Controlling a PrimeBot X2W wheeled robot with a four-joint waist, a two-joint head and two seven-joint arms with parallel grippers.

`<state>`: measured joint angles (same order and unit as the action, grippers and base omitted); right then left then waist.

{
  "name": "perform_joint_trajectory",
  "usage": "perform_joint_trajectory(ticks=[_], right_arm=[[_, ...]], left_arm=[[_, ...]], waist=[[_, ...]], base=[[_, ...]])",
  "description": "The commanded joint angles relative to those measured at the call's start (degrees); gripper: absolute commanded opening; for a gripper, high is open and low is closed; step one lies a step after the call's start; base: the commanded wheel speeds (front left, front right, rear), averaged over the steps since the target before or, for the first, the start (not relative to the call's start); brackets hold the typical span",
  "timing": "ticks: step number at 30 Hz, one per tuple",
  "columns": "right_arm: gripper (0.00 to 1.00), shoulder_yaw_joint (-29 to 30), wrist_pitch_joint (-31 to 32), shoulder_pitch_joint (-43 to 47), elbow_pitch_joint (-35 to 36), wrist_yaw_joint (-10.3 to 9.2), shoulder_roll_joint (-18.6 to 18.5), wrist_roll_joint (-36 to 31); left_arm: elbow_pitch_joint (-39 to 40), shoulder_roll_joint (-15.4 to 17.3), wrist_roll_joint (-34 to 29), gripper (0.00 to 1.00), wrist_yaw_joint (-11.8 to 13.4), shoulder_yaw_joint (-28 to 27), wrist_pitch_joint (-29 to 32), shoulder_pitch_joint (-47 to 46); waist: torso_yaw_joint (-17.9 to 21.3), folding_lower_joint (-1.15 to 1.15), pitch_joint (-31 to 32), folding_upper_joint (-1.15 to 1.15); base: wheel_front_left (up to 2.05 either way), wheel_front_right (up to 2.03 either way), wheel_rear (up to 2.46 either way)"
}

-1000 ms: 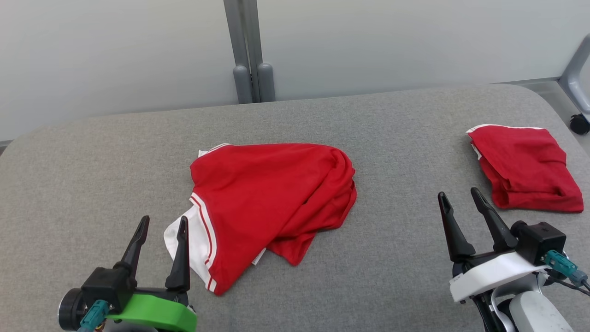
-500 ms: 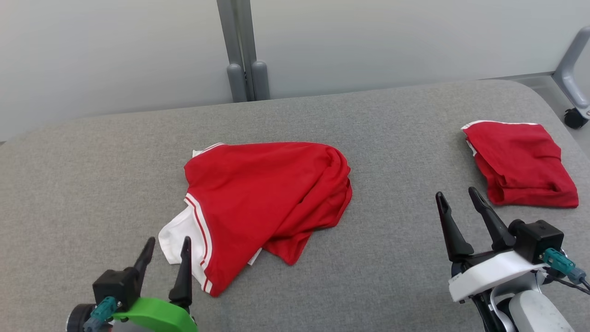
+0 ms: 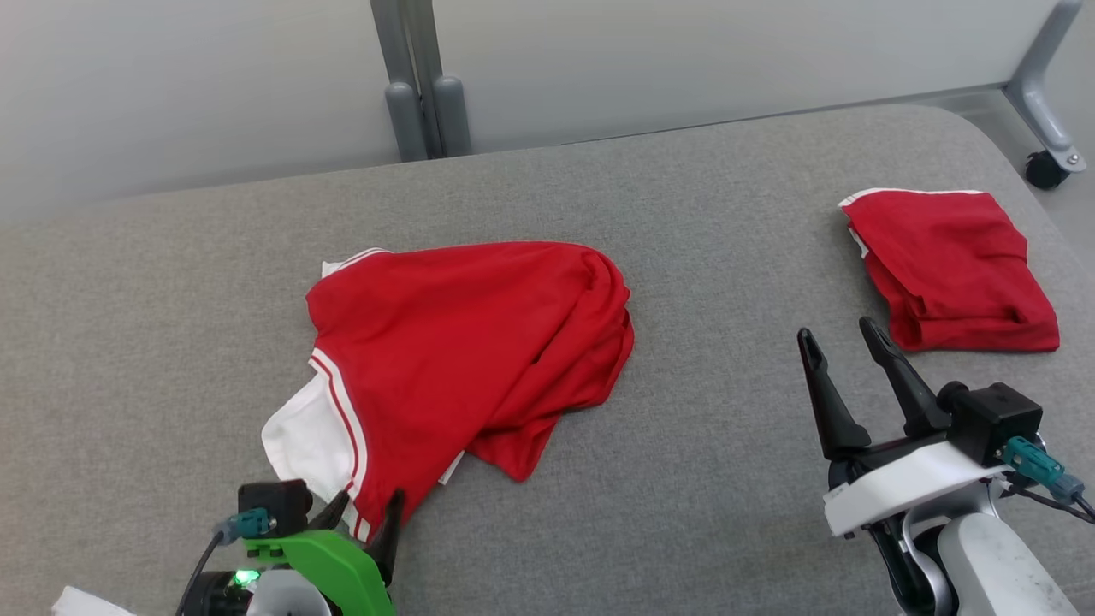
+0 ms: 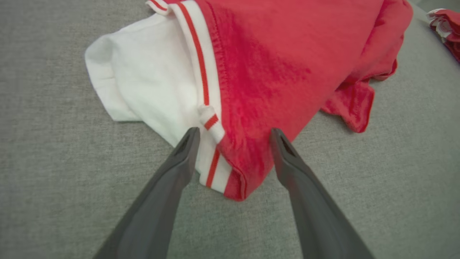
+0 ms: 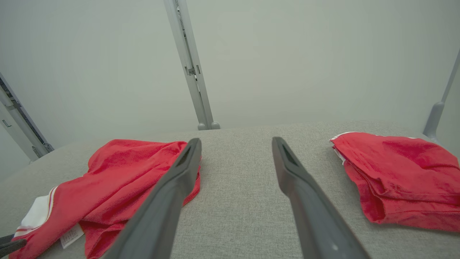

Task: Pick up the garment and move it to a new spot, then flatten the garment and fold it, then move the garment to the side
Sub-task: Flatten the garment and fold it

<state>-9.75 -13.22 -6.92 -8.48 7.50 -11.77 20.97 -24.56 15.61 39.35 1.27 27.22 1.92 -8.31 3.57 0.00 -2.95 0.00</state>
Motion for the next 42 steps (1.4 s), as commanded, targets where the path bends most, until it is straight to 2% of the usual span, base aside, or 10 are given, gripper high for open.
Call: perform_joint_trajectory(ticks=[1, 2, 4, 12, 21, 36, 37, 38, 39, 42], right_arm=[[1.0, -0.06, -0.3, -0.91, 0.23, -0.02, 0.14, -0.22], [1.0, -0.13, -0.42, -1.13, 0.18, -0.02, 0.28, -0.24], [1.0, -0.04, -0.59, -1.59, 0.02, -0.02, 0.56, -0.21], [1.0, 0.75, -1.38, -1.93, -0.78, -0.02, 1.25, -0.18], [1.0, 0.69, -1.79, -3.72, -0.79, -0.02, 1.63, -0.2], [1.0, -0.9, -2.0, -9.89, -0.64, -0.02, 1.05, -0.21], [1.0, -0.81, -2.0, -10.11, -0.55, -0.02, 1.0, -0.25], [1.0, -0.83, -2.0, -10.22, -0.57, -0.02, 1.03, -0.45], [1.0, -0.95, -2.0, -10.3, -0.71, -0.02, 1.09, -0.56], [1.0, -0.89, -2.0, -9.95, -1.15, -0.02, 1.28, -0.69]], left_arm=[[-1.54, 0.26, 0.2, 1.0, -0.67, -0.15, 0.19, -1.56], [-2.36, 0.25, 0.24, 0.78, -0.99, -0.11, 0.11, -2.29], [-3.41, -0.21, 0.71, 0.0, -1.94, -0.27, -0.54, -3.72], [1.77, 1.4, 1.25, 0.0, -3.56, -1.87, -2.65, -7.01], [15.24, 8.57, 6.56, 0.0, -3.42, -9.04, 3.85, -14.21], [-12.66, 17.56, 5.06, 0.0, -8.38, -11.7, -1.14, -31.3], [-14.11, 17.78, 4.23, 0.16, -8.45, -11.07, -2.23, -32.15], [-16.0, 17.74, 4.15, 0.9, -8.59, -10.57, -3.52, -33.06], [-17.41, 17.16, 4.67, 1.0, -8.69, -10.09, -3.95, -33.34], [-19.31, 16.73, 4.29, 1.0, -8.77, -6.57, -5.59, -34.36]], waist=[[1.02, 0.0, -1.49, 0.0], [1.18, 0.0, -1.8, 0.0], [1.52, 0.0, -2.4, 0.0], [2.12, 0.0, -3.43, 0.0], [2.98, 0.0, -6.12, 0.0], [7.51, 0.0, -14.66, 0.0], [7.51, 0.0, -14.87, 0.0], [7.46, 0.0, -15.01, 0.0], [7.36, 0.0, -15.0, 0.0], [6.19, 0.0, -14.16, 0.0]], base=[[0.0, 0.0, 0.0], [0.0, 0.0, 0.0], [0.0, 0.0, 0.0], [0.0, 0.0, 0.0], [0.0, 0.0, 0.0], [0.0, 0.0, 0.0], [0.0, 0.0, 0.0], [0.0, 0.0, 0.0], [0.0, 0.0, 0.0], [0.0, 0.0, 0.0]])
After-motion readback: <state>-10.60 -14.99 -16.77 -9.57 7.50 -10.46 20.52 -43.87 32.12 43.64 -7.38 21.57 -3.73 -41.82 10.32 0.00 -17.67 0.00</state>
